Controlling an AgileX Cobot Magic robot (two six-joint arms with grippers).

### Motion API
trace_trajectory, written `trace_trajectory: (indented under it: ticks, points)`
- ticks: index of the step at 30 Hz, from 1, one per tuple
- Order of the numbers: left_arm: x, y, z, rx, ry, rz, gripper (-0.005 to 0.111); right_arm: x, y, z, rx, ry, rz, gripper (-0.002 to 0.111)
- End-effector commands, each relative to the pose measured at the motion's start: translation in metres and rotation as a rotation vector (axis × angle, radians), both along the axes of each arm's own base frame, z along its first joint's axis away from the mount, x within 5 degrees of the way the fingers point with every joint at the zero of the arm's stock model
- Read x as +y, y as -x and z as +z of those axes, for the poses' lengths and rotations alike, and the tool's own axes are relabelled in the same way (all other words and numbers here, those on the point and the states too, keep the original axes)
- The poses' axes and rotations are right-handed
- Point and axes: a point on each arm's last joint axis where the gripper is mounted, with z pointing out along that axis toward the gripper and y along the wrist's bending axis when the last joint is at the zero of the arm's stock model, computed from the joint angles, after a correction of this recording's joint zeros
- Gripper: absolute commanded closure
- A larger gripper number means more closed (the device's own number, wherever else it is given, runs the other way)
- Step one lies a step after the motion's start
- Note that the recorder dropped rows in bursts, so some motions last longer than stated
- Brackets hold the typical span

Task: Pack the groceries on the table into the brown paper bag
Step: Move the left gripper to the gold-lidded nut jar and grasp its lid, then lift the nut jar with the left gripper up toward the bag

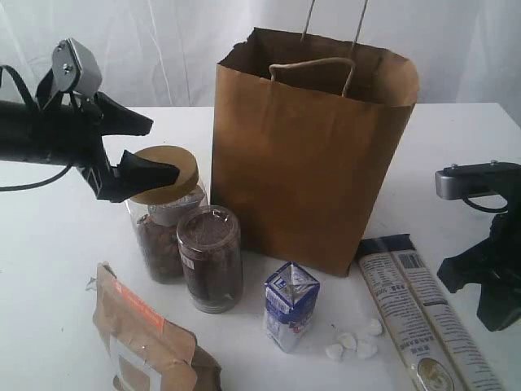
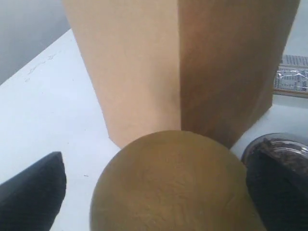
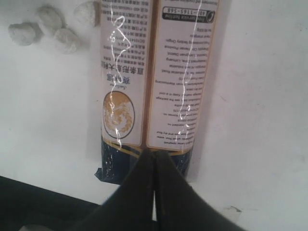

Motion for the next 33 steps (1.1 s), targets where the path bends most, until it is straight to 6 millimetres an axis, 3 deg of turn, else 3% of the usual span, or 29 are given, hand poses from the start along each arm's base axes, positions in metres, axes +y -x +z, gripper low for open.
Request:
trace_trajectory:
  ticks: [1, 7, 17, 22, 27, 29, 32, 33]
  points:
    - [-0.002, -0.004, -0.012, -0.082, -0.040, -0.057, 0.002, -0.001, 0.001, 0.000, 0.006, -0.004, -0.007, 0.108]
    - [-0.004, -0.009, -0.029, -0.030, -0.042, -0.065, 0.002, 0.001, 0.001, 0.000, 0.010, -0.028, -0.018, 0.108]
    - [-0.008, 0.001, -0.026, -0.022, -0.010, -0.182, 0.002, 0.002, 0.001, 0.000, 0.010, -0.037, -0.014, 0.108]
    - [-0.002, -0.005, -0.034, -0.043, -0.129, -0.132, 0.002, 0.002, 0.001, 0.000, 0.007, -0.038, 0.003, 0.108]
    - [-0.002, -0.008, -0.032, -0.017, -0.088, -0.067, 0.003, 0.002, 0.001, 0.000, 0.003, -0.040, 0.027, 0.108]
    - [-0.001, -0.012, -0.031, 0.008, -0.057, -0.005, 0.016, 0.002, 0.001, 0.000, 0.003, -0.040, 0.027, 0.108]
    - [0.000, -0.013, -0.030, 0.012, -0.050, 0.010, 0.063, 0.002, 0.001, 0.000, 0.003, -0.040, 0.027, 0.108]
    - [0.000, -0.012, -0.029, 0.008, -0.050, 0.010, 0.073, 0.002, 0.001, 0.000, 0.003, -0.040, 0.027, 0.108]
